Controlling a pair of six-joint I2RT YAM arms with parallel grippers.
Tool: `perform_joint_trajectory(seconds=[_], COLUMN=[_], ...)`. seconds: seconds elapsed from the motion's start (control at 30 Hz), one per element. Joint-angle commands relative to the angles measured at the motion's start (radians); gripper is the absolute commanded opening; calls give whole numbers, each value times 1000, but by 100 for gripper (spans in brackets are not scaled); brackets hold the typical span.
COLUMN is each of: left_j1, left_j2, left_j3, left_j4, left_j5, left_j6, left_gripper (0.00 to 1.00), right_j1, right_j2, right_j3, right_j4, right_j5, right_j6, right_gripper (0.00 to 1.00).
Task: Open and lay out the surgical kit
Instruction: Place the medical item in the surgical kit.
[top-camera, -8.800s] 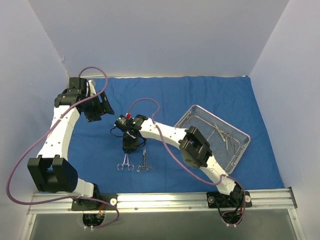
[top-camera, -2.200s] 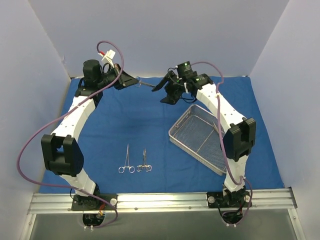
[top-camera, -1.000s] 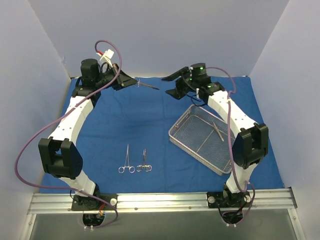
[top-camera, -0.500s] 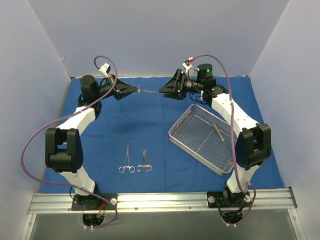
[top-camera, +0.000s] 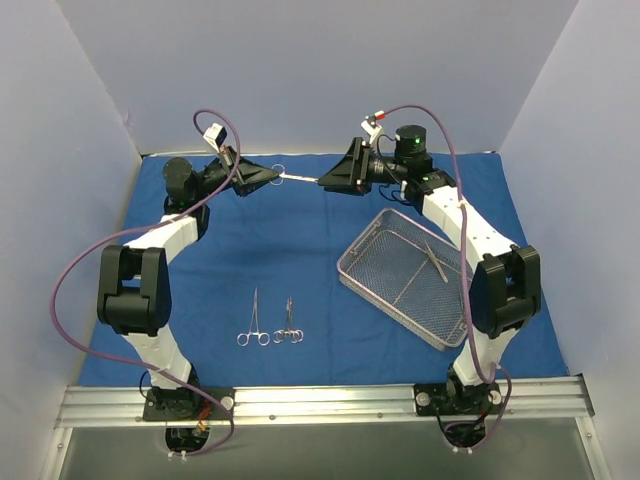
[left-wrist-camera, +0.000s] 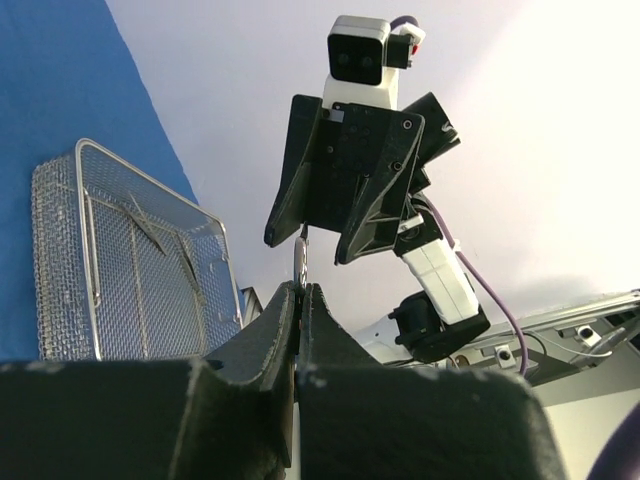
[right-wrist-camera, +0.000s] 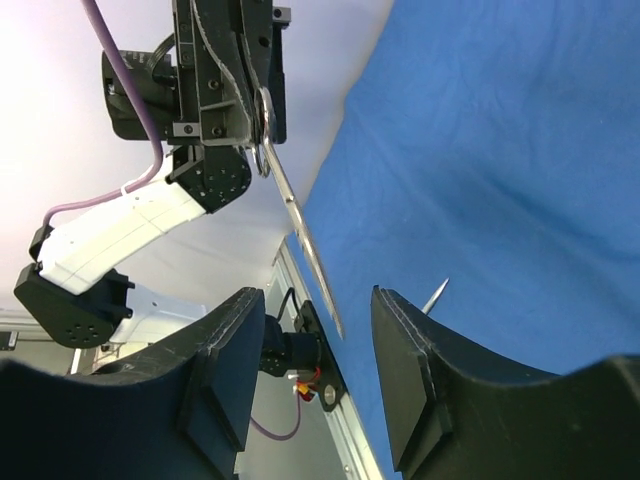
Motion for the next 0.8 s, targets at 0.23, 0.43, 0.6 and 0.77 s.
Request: perform_joint_trajectory(seconds=[0.23,0.43,0.6,0.77], left_j1=[-7,-7,-7,-7], left_j2=[22,44,56,65], left_j3=[-7,7,9,16], left_j4=[142,176,191,205], left_j5=[10,12,6,6], left_j6=[-69,-100,-112,-124], left_gripper=[2,2,2,2], right_j1=[-11,-14,-14,-14], right_j2=[34,40,40,45], right_j3=[-4,-35,-38,-43], right_j4=[204,287,298,293], right_j5=[-53,-62,-87,-87], right_j6=[84,146,161,157], right_gripper=[38,27,26,24])
